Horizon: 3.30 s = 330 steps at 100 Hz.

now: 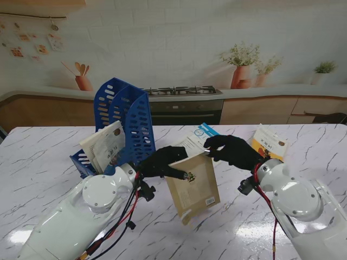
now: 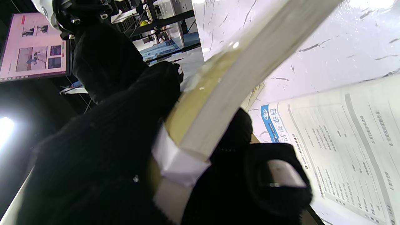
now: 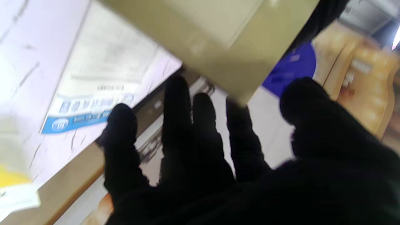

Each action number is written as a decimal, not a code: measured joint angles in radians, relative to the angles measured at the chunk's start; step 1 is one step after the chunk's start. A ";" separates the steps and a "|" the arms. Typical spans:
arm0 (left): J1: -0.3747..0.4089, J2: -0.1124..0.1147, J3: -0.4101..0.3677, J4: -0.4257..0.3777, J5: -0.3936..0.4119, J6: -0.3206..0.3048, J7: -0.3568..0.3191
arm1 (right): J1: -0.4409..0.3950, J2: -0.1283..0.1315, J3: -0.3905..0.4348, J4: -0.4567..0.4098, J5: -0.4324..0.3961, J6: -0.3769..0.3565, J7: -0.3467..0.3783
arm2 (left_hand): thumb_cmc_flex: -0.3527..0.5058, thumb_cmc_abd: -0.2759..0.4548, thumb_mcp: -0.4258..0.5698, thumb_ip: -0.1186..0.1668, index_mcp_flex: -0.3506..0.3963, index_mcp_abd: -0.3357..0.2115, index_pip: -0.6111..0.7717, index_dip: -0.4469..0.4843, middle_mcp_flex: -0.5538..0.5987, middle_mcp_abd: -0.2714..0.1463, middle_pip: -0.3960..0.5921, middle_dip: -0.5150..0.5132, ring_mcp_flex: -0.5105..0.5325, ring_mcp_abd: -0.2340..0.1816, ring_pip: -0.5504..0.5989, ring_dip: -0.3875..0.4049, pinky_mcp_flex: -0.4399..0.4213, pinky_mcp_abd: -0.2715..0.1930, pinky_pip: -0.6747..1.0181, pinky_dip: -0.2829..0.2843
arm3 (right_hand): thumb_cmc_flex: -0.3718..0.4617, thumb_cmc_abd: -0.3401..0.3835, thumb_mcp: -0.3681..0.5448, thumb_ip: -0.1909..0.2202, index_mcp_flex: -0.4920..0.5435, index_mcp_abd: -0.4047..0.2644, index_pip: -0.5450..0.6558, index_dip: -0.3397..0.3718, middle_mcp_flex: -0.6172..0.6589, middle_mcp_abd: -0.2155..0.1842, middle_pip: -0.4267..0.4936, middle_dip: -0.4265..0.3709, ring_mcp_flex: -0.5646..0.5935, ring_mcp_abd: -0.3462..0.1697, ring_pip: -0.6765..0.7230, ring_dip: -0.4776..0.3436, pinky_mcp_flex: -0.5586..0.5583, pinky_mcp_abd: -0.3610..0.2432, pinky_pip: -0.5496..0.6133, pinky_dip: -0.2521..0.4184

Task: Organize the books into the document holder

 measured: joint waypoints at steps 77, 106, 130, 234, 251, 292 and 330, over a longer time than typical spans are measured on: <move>0.275 0.002 -0.381 -0.415 0.192 0.260 0.103 | -0.087 -0.075 0.041 0.053 -0.005 0.058 -0.247 | 0.000 -0.001 0.000 0.000 0.000 0.000 0.000 0.000 0.002 -0.008 0.000 -0.002 0.002 -0.001 0.008 0.000 0.000 -0.001 0.001 -0.001 | -0.012 -0.002 -0.038 0.000 0.031 0.000 0.000 0.012 0.003 0.000 0.000 0.000 0.001 0.002 -0.038 0.000 -0.013 0.000 -0.023 -0.007; 0.400 0.005 -0.527 -0.582 0.330 0.343 0.112 | -0.099 -0.076 0.049 0.070 0.009 0.058 -0.241 | -0.001 -0.001 0.000 0.000 0.000 0.000 0.000 0.000 0.002 -0.015 0.000 -0.003 0.002 -0.002 0.008 0.000 0.000 -0.002 0.001 -0.001 | -0.012 -0.002 -0.017 0.000 0.031 0.000 0.000 0.012 0.008 0.000 0.024 0.005 0.001 0.003 -0.038 0.000 -0.021 0.000 -0.025 -0.008; 0.461 0.013 -0.605 -0.651 0.409 0.374 0.103 | -0.115 -0.076 0.034 0.055 0.015 0.033 -0.253 | -0.005 -0.001 0.000 0.000 0.000 0.000 0.000 0.000 0.002 -0.026 0.000 -0.005 0.003 -0.005 0.008 0.000 0.000 -0.003 0.001 -0.001 | -0.022 -0.002 -0.017 0.000 0.031 0.000 0.000 0.012 0.008 0.000 0.037 0.015 0.001 0.003 -0.038 0.000 -0.024 0.000 -0.034 -0.015; 0.232 0.035 -0.666 -0.490 0.509 0.536 0.039 | -0.108 -0.076 0.018 0.056 0.017 0.044 -0.246 | -0.007 -0.001 0.000 0.000 0.000 0.000 0.000 0.000 0.003 -0.034 -0.004 -0.005 0.008 -0.006 0.008 0.000 0.003 -0.007 0.001 -0.001 | -0.022 -0.002 -0.017 0.000 0.031 0.000 0.000 0.023 0.016 0.000 0.037 0.026 0.001 0.003 -0.038 0.000 -0.032 0.000 -0.038 -0.029; 0.179 0.033 -0.625 -0.413 0.476 0.483 0.095 | -0.109 -0.076 0.020 0.056 0.017 0.054 -0.242 | -0.007 -0.001 0.000 0.000 0.000 0.000 0.000 0.000 0.003 -0.040 -0.011 -0.005 0.010 -0.006 0.008 0.002 0.003 -0.007 0.001 -0.002 | -0.022 -0.002 -0.017 0.000 0.031 0.000 0.000 0.023 0.016 0.000 0.037 0.027 0.001 0.003 -0.038 0.000 -0.032 0.000 -0.038 -0.029; 0.108 0.019 -0.549 -0.250 0.499 0.326 0.146 | -0.109 -0.076 0.024 0.059 0.039 0.071 -0.229 | -0.008 -0.001 0.000 0.000 0.000 0.000 0.000 0.000 0.003 -0.053 -0.019 -0.006 0.010 -0.007 0.008 0.009 0.004 -0.007 0.001 -0.007 | -0.022 -0.002 -0.026 0.000 0.031 0.000 0.000 0.023 0.016 0.000 0.037 0.027 0.001 0.003 -0.038 0.000 -0.033 0.000 -0.038 -0.029; 0.101 0.018 -0.514 -0.136 0.522 0.195 0.198 | -0.110 -0.077 0.024 0.063 0.042 0.075 -0.237 | -0.009 -0.001 0.000 -0.001 0.000 -0.015 0.000 -0.001 0.004 -0.066 -0.031 -0.004 0.010 -0.008 0.008 0.010 0.004 -0.009 0.001 -0.007 | -0.022 -0.002 -0.027 0.000 0.031 0.000 0.000 0.023 0.016 0.000 0.037 0.027 0.001 0.003 -0.038 0.000 -0.034 0.000 -0.038 -0.029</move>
